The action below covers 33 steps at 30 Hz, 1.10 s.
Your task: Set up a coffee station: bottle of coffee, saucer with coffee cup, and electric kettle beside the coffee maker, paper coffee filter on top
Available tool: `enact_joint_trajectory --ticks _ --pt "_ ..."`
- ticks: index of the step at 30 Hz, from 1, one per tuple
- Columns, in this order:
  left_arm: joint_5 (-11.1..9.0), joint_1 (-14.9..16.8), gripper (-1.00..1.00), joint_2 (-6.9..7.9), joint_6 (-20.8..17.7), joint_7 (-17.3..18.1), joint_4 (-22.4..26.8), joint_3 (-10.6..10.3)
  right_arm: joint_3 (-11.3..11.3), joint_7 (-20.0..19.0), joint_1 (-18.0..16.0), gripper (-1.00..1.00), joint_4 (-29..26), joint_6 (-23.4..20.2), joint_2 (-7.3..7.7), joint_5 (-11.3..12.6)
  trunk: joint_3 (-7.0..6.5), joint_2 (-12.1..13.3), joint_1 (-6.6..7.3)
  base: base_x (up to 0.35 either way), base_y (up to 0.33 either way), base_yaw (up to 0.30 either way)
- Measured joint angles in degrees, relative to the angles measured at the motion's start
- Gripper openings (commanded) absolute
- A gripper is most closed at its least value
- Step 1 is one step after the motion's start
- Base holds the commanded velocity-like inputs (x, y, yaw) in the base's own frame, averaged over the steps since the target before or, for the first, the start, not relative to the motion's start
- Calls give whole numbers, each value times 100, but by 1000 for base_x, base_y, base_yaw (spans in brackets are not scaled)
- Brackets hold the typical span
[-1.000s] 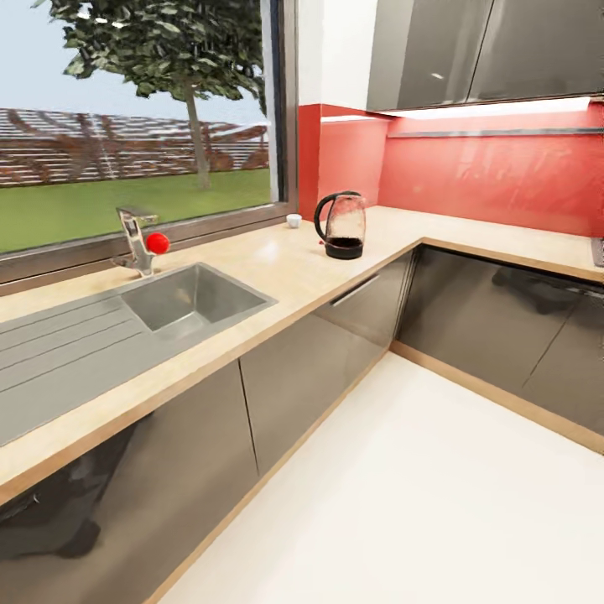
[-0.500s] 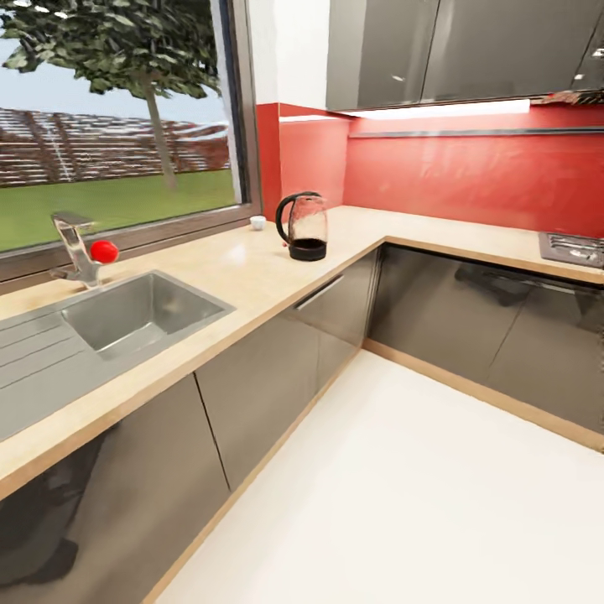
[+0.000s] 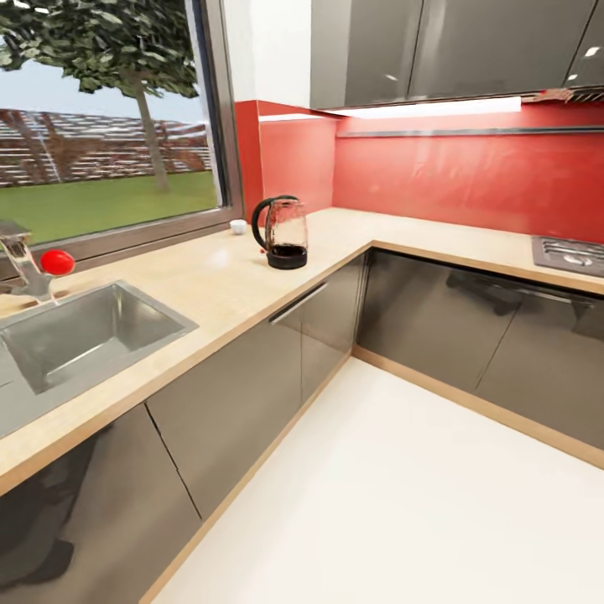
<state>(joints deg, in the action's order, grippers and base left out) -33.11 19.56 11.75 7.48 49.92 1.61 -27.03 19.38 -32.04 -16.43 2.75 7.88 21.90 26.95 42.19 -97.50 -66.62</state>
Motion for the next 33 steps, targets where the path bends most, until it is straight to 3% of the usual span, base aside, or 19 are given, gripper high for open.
enact_joint_trajectory --ticks 17,18,20,22,26,29,33 --pt "0 1 100 -2 0 1 -1 0 3 1 0 100 -1 -10 -18 8 0 0 -2 118 -91 -80" --pt "-2 2 100 -1 -2 2 37 162 0 1 0 100 -1 -6 -18 8 0 0 -2 6 -5 -1" --pt "-1 1 100 -5 -8 2 85 281 0 1 0 100 -1 -4 -18 8 0 0 -3 3 -2 -1" --pt "-6 5 100 -92 -141 31 1199 517 0 1 0 100 -1 -2 -18 9 -1 0 -2 0 0 0" --pt "20 1 100 -103 -690 36 2208 527 0 1 0 100 -2 -2 -18 9 0 0 -3 0 0 0" --pt "24 4 100 -102 -1592 35 3577 557 0 1 1 100 -2 -2 -18 9 -1 0 -2 0 0 0" --pt "29 1 100 -97 -2347 36 4714 606 0 1 0 100 -1 -2 -19 9 0 0 -2 0 0 0"
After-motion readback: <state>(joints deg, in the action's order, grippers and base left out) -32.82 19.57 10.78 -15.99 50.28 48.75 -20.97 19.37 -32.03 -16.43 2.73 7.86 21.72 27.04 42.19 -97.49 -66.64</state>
